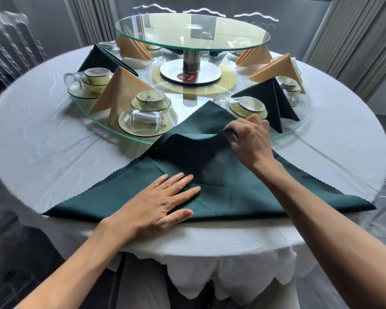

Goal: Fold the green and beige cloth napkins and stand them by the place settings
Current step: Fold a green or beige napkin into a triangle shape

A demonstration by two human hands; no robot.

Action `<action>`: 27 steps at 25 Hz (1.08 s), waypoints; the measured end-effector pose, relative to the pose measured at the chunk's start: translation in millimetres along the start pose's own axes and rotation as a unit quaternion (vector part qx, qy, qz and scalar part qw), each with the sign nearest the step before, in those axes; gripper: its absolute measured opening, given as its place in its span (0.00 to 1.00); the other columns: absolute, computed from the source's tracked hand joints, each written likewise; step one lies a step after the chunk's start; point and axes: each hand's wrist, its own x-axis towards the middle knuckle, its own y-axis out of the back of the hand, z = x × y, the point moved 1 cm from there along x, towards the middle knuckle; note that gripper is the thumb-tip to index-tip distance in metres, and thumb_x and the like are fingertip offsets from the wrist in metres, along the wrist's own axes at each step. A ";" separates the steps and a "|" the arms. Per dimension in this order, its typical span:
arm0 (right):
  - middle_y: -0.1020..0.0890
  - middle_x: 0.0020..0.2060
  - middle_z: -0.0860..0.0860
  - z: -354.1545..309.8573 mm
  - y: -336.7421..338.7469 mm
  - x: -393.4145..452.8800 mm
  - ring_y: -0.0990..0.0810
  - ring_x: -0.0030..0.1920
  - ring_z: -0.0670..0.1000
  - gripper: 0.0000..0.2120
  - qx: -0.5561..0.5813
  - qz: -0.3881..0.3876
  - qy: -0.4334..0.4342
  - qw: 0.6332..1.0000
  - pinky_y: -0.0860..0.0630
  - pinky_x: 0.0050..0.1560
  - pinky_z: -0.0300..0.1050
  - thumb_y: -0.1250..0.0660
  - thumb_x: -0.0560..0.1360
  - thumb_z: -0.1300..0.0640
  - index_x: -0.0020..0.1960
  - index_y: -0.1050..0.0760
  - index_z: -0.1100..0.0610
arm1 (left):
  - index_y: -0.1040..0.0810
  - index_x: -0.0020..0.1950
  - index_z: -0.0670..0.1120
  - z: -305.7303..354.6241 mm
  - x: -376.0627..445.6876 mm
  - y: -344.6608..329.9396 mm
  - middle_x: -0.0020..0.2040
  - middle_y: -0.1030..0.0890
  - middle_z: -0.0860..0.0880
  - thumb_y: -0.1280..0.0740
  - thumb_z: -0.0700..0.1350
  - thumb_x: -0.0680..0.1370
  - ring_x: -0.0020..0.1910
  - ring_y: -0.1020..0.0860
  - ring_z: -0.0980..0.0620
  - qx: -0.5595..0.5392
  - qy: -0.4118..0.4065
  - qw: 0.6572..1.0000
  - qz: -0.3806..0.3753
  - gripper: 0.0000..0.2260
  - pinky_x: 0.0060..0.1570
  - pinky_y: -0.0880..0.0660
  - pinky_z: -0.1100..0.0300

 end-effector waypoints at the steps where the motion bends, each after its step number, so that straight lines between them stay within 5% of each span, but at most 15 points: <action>1: 0.17 0.42 0.50 -2.0 1.0 8.0 0.27 0.49 0.58 0.10 0.007 -0.001 -0.024 1.000 0.40 0.49 0.50 0.33 0.77 0.50 0.39 0.25 0.54 | 0.57 0.78 0.64 -1.2 0.6 0.3 0.80 0.61 0.58 0.64 0.69 0.77 0.76 0.67 0.63 -0.001 -0.003 1.000 -0.001 0.30 0.75 0.68 0.61; 5: 0.18 0.38 0.54 -0.4 -4.0 39.2 0.24 0.48 0.58 0.12 -0.002 0.007 -0.089 0.996 0.37 0.53 0.51 0.33 0.76 0.47 0.38 0.29 0.51 | 0.42 0.80 0.56 2.5 -0.2 -1.2 0.81 0.46 0.52 0.54 0.65 0.81 0.80 0.51 0.56 0.027 -0.017 0.998 0.062 0.29 0.77 0.54 0.57; 8: 0.18 0.39 0.54 0.1 -14.1 50.6 0.23 0.48 0.57 0.10 -0.039 0.003 -0.108 0.993 0.36 0.55 0.51 0.36 0.78 0.49 0.43 0.22 0.54 | 0.25 0.71 0.48 20.8 -0.7 -6.1 0.72 0.26 0.47 0.48 0.59 0.81 0.71 0.28 0.49 0.085 0.001 0.986 0.141 0.25 0.71 0.32 0.50; 10: 0.17 0.41 0.55 -0.6 -18.9 54.4 0.23 0.49 0.58 0.07 -0.055 -0.002 -0.103 0.993 0.36 0.54 0.51 0.35 0.78 0.52 0.47 0.21 0.55 | 0.22 0.68 0.46 34.9 0.3 -11.0 0.67 0.22 0.46 0.47 0.57 0.80 0.66 0.24 0.47 0.093 0.039 0.982 0.159 0.24 0.66 0.27 0.48; 16: 0.18 0.42 0.57 -6.2 -22.9 64.9 0.24 0.50 0.60 0.03 -0.075 -0.008 -0.091 0.993 0.35 0.55 0.53 0.34 0.77 0.57 0.50 0.23 0.54 | 0.24 0.70 0.46 47.4 3.2 -24.8 0.70 0.24 0.46 0.48 0.59 0.81 0.68 0.25 0.45 0.089 0.112 0.977 0.159 0.26 0.65 0.27 0.46; 21: 0.17 0.44 0.56 -7.2 -23.2 69.5 0.25 0.51 0.59 0.04 -0.054 -0.004 -0.077 0.996 0.36 0.56 0.54 0.35 0.77 0.58 0.49 0.21 0.55 | 0.28 0.74 0.48 40.8 3.2 -30.6 0.73 0.28 0.46 0.49 0.60 0.81 0.73 0.30 0.46 0.083 0.116 0.977 0.160 0.27 0.68 0.41 0.47; 27: 0.17 0.46 0.55 -6.6 -26.0 72.0 0.25 0.51 0.60 0.05 -0.060 0.015 -0.074 0.995 0.36 0.55 0.53 0.36 0.78 0.57 0.49 0.22 0.55 | 0.22 0.67 0.42 49.3 8.4 -23.2 0.68 0.23 0.43 0.47 0.53 0.80 0.68 0.25 0.46 0.056 0.136 0.975 0.168 0.25 0.69 0.30 0.49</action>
